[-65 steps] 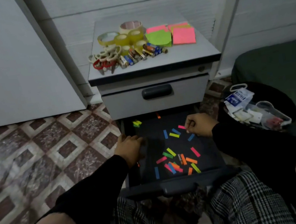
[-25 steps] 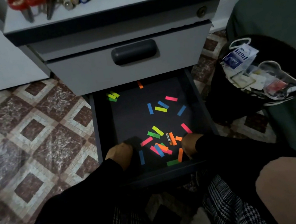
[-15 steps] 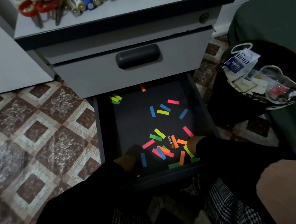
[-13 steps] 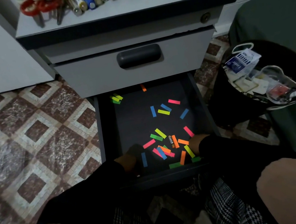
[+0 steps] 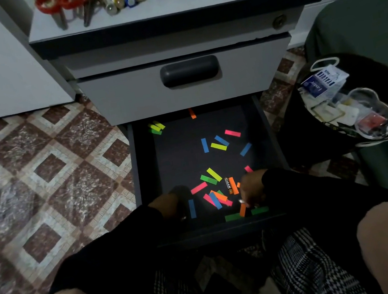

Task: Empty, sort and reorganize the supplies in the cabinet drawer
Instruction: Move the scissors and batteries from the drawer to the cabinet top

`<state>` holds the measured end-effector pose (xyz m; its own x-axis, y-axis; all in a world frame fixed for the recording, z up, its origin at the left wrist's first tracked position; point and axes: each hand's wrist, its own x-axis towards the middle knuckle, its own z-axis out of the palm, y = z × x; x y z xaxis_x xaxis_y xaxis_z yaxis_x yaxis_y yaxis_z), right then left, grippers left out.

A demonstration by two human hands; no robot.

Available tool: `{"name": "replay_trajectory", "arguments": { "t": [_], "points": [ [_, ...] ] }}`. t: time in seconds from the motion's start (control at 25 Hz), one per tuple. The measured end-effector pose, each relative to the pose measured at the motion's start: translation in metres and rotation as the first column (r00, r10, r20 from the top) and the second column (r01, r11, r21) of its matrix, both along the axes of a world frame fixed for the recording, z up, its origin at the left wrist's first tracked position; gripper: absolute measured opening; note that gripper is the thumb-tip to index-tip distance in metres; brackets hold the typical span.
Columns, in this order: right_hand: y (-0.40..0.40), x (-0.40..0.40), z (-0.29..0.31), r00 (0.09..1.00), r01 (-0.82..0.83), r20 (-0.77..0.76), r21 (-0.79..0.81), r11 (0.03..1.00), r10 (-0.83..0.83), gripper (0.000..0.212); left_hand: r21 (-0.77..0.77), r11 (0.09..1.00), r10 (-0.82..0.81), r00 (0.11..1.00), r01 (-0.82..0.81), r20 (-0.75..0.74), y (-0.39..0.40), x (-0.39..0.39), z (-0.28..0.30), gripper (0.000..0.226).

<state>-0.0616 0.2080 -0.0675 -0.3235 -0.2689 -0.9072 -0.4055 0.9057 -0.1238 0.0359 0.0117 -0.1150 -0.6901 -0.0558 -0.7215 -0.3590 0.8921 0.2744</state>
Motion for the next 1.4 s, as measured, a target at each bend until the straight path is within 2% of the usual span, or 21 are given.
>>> {"name": "replay_trajectory", "arguments": {
  "t": [0.08,0.16,0.24,0.32,0.44,0.52,0.64,0.76,0.92,0.96,1.04,1.12,1.28,1.32,1.4],
  "points": [
    [-0.002,-0.011,-0.019,0.969,0.223,-0.078,-0.140,0.965,-0.235,0.011,-0.025,1.000,0.008,0.999,-0.008,-0.036,-0.002,-0.008,0.001,0.040],
    [-0.006,-0.017,-0.029,0.916,0.306,-0.182,-0.261,0.916,-0.358,0.030,-0.040,0.999,0.026,0.996,-0.029,-0.082,-0.004,-0.013,0.003,0.037],
    [-0.009,-0.012,-0.036,0.863,0.361,-0.226,-0.347,0.865,-0.451,0.033,-0.040,0.997,0.065,0.991,-0.070,-0.116,-0.007,-0.015,-0.003,0.034],
    [-0.014,-0.005,-0.047,0.829,0.412,-0.235,-0.360,0.837,-0.508,0.032,-0.027,0.994,0.098,0.984,-0.103,-0.152,-0.008,-0.018,-0.001,0.034],
    [-0.023,0.003,-0.055,0.821,0.339,-0.365,-0.306,0.889,-0.439,0.016,0.009,0.991,0.129,0.968,-0.130,-0.213,-0.009,-0.021,0.001,0.033],
    [-0.028,0.007,-0.057,0.792,0.308,-0.468,-0.249,0.918,-0.393,0.024,0.025,0.988,0.157,0.962,-0.155,-0.224,-0.010,-0.021,0.000,0.032],
    [-0.031,0.013,-0.061,0.788,0.285,-0.515,-0.177,0.942,-0.336,0.031,0.065,0.977,0.214,0.948,-0.205,-0.236,-0.010,-0.019,0.000,0.029],
    [-0.029,0.010,-0.058,0.812,0.259,-0.487,-0.192,0.946,-0.321,0.032,0.165,0.944,0.320,0.913,-0.285,-0.254,-0.007,-0.017,0.007,0.022],
    [-0.024,0.005,-0.035,0.849,0.265,-0.379,-0.294,0.918,-0.367,0.014,0.384,0.806,0.542,0.822,-0.450,-0.174,0.002,-0.014,0.028,0.007],
    [-0.023,0.004,-0.025,0.852,0.279,-0.353,-0.319,0.906,-0.387,0.009,0.446,0.747,0.599,0.789,-0.492,-0.134,0.004,-0.014,0.034,0.013],
    [-0.021,0.005,0.003,0.864,0.267,-0.317,-0.369,0.890,-0.391,0.021,0.533,0.657,0.674,0.732,-0.532,-0.099,0.006,-0.012,0.050,0.020],
    [-0.020,0.008,0.033,0.873,0.222,-0.321,-0.409,0.885,-0.367,0.026,0.573,0.621,0.702,0.704,-0.535,-0.104,0.009,-0.009,0.068,0.020],
    [-0.022,0.001,0.085,0.864,0.164,-0.346,-0.492,0.855,-0.365,0.004,0.613,0.628,0.706,0.681,-0.479,-0.191,0.012,-0.011,0.110,0.025],
    [-0.023,-0.002,0.100,0.860,0.152,-0.361,-0.494,0.856,-0.361,0.004,0.612,0.647,0.697,0.678,-0.455,-0.234,0.012,-0.013,0.124,0.026],
    [-0.027,-0.007,0.130,0.846,0.150,-0.379,-0.505,0.850,-0.374,0.020,0.601,0.690,0.669,0.672,-0.403,-0.317,0.011,-0.017,0.155,0.028]
  ]
}}
